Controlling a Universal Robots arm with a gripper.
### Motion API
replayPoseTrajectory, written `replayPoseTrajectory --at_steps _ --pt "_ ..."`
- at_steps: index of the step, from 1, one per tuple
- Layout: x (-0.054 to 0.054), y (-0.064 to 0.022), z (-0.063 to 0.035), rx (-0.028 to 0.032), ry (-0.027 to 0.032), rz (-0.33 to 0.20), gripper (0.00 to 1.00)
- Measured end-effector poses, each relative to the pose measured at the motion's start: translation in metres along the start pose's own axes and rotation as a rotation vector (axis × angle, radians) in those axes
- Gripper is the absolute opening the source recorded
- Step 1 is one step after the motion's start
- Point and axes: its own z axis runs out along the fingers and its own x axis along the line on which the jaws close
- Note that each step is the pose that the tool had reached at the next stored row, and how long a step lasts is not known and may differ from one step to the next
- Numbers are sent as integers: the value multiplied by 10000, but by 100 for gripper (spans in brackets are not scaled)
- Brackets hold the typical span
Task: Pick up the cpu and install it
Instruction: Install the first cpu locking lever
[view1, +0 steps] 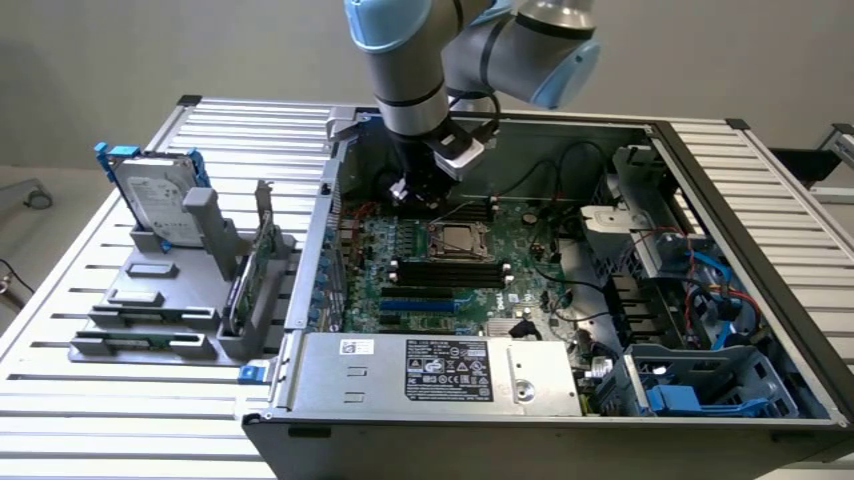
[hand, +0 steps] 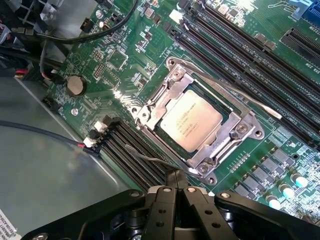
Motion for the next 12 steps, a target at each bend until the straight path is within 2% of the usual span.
replayPoseTrajectory --at_steps 12 --pt "60 61 66 -4 3 -1 11"
